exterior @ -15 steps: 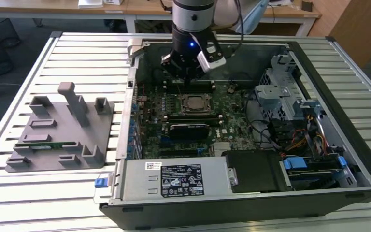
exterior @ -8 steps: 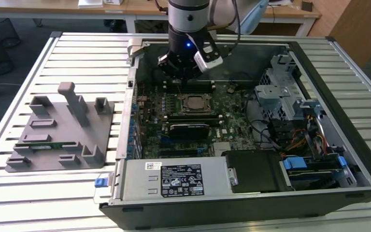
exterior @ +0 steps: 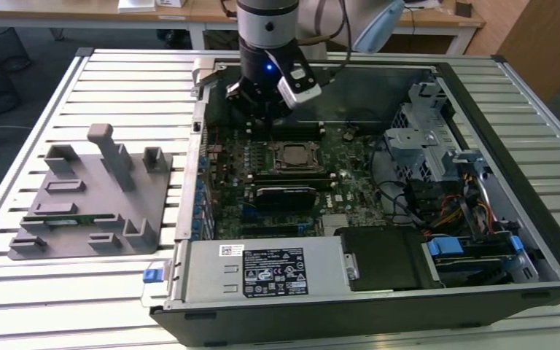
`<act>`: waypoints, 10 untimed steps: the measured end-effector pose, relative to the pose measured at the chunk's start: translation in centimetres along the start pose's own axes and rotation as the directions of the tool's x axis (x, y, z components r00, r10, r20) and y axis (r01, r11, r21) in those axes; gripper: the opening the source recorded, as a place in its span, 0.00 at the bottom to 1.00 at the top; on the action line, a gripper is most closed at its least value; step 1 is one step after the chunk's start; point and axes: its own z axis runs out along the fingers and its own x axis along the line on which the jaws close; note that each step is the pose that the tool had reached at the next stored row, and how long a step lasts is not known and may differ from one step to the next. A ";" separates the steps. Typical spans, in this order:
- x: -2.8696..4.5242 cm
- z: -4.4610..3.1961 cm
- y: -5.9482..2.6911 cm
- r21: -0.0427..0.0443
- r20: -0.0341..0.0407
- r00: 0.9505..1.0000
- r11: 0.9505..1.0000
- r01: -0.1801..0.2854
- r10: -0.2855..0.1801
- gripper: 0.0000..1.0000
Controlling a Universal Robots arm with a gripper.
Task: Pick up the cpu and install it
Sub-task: 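Install the first cpu locking lever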
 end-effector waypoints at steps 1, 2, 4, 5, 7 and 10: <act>0.18 0.01 0.11 0.000 0.001 1.000 1.000 0.000 0.000 0.11; 0.36 0.04 0.24 0.000 0.002 1.000 1.000 0.000 0.000 0.11; 0.70 0.11 0.59 0.000 0.003 1.000 1.000 0.001 -0.001 0.11; 0.84 0.15 0.79 0.000 0.004 1.000 1.000 0.001 -0.001 0.11; 1.10 0.26 1.21 0.000 0.005 1.000 1.000 0.002 -0.002 0.11; 1.47 0.40 1.61 0.000 0.005 1.000 1.000 0.002 -0.002 0.11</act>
